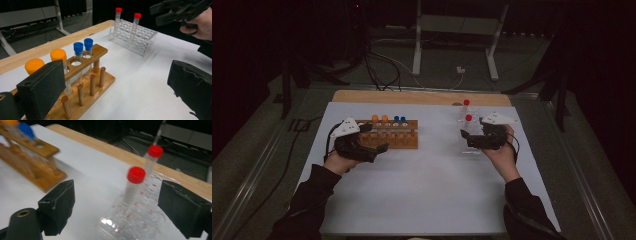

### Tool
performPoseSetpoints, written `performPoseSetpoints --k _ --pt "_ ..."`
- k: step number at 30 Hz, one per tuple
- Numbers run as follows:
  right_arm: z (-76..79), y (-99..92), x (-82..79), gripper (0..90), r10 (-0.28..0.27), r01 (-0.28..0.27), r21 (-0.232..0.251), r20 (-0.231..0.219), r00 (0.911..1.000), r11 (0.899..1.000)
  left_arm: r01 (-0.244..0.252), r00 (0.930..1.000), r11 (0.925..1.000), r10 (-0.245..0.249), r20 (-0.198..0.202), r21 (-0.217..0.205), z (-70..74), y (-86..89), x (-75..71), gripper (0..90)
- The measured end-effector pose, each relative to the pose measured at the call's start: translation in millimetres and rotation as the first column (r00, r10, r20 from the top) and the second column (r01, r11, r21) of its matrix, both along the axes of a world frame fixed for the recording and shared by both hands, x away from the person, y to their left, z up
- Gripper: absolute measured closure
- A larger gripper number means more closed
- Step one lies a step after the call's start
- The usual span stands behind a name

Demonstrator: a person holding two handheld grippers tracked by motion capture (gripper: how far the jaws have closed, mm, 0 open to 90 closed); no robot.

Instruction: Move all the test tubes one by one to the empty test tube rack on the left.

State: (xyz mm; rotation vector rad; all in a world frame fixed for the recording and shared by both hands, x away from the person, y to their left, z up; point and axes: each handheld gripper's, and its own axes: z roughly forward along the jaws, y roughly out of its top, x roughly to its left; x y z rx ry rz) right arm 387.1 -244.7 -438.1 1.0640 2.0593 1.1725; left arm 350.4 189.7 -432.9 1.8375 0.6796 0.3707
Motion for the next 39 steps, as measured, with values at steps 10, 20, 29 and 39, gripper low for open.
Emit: performPoseSetpoints --k 10,20,29,39 --pt "-10.5 0.5 19.3 44.6 -0.051 0.051 -0.004 -0.074 0.9959 0.999 -0.002 1.0000 1.0000 0.002 0.008 -0.003 0.5 -0.5 -0.9 2.3" --pt "-14.9 4.2 36.3 59.4 -0.111 0.107 -0.039 -0.125 0.9858 0.993 0.004 1.0000 1.0000 -0.004 0.006 0.000 0.6 -1.9 -1.4 2.3" --pt "-18.7 8.0 42.1 72.7 -0.115 0.108 -0.055 -0.141 0.9833 0.993 0.004 1.0000 1.0000 -0.004 0.005 0.001 0.7 -1.7 -1.3 2.3" --pt "-7.9 8.4 38.8 74.1 -0.106 0.100 -0.053 -0.110 0.9883 0.994 0.010 0.9999 0.9999 -0.010 -0.002 0.005 -0.4 -2.3 -0.5 2.3"
